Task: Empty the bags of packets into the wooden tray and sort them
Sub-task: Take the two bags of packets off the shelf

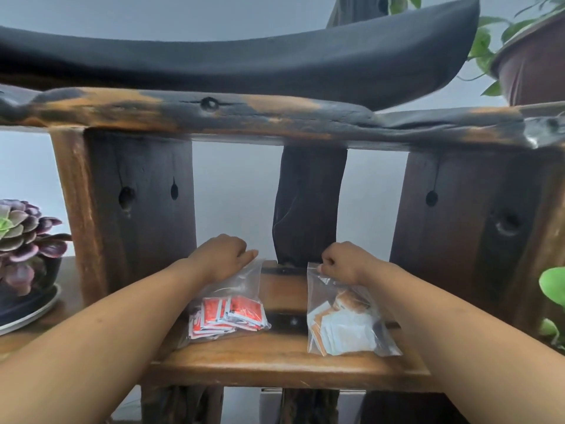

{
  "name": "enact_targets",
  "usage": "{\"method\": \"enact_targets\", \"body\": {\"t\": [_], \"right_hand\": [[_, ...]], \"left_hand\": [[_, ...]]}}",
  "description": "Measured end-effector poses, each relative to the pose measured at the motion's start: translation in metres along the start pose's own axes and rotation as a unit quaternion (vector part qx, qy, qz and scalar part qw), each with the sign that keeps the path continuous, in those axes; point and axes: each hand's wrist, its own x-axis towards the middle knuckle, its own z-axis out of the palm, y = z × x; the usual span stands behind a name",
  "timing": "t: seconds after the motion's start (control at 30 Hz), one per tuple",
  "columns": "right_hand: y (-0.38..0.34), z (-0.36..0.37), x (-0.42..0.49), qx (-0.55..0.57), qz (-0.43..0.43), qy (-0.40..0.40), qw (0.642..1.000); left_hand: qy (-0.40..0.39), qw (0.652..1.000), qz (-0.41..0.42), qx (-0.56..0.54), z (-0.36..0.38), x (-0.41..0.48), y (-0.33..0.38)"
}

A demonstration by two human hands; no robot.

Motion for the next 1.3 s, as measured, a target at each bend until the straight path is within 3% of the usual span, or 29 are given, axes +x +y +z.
{"method": "enact_targets", "body": {"t": [0.43,1.13,1.3], "right_hand": [[-0.033,-0.058,-0.059,-0.006,0.015,0.087,0.996],[-0.104,-0.150,-0.206,-0.029,-0.048,0.263,0.963],[-0.116,-0.170,-0.239,-0.064,-0.077,0.292,0.951]], "left_hand": [[0.036,0.999,0.024,0.023,-0.061,-0.051,0.036],[0.163,0.983,0.077,0.031,-0.173,-0.158,0.096],[0.196,0.972,0.097,0.090,-0.209,-0.189,0.111]]}}
